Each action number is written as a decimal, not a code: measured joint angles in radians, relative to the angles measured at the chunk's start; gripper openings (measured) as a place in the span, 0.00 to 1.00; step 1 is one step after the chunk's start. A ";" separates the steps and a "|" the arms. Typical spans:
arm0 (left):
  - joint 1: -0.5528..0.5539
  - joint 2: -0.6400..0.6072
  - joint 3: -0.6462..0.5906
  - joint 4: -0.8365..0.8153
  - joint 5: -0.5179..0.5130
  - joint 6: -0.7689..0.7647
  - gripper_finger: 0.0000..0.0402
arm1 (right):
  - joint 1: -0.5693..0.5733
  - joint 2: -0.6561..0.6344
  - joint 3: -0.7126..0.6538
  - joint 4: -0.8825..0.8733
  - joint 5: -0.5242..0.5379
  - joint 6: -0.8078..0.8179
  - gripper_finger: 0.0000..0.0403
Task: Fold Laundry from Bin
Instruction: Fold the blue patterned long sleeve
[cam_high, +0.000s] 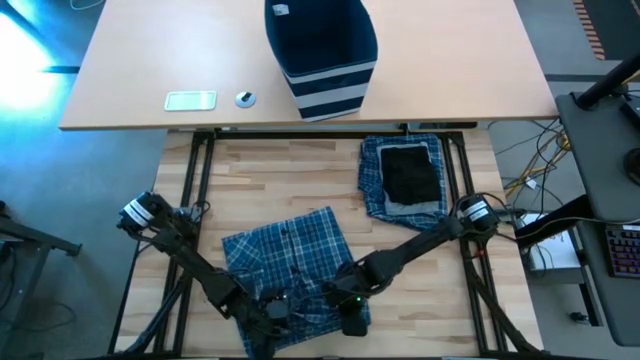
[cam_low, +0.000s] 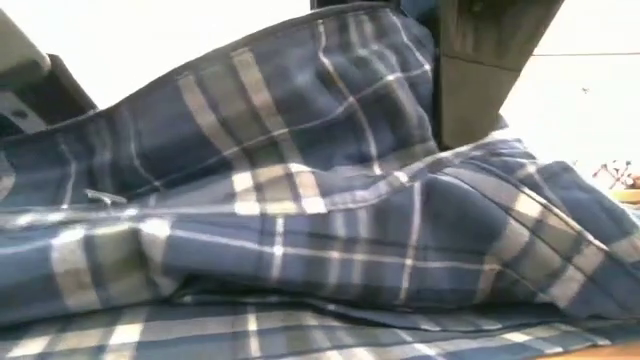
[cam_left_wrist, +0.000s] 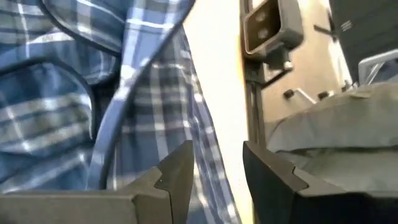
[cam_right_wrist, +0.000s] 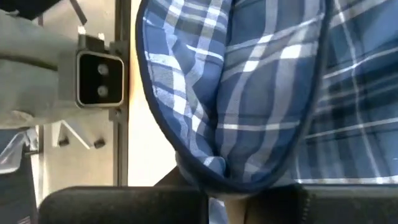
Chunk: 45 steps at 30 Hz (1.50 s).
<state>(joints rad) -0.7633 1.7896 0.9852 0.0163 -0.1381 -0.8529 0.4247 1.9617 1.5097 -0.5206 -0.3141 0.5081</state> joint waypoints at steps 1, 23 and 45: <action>-0.004 -0.007 0.008 -0.023 0.001 0.004 0.31 | -0.004 0.001 0.000 -0.006 -0.001 -0.002 0.04; -0.082 0.006 0.095 -0.244 -0.002 -0.104 0.31 | 0.028 -0.048 0.000 -0.108 -0.208 0.149 0.10; -0.091 -0.007 0.099 -0.279 -0.054 -0.072 0.31 | -0.102 0.077 -0.069 0.136 -0.052 0.026 0.02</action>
<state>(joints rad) -0.8543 1.7822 1.0843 -0.2631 -0.1917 -0.9250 0.3229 2.0389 1.4409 -0.3844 -0.3660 0.5345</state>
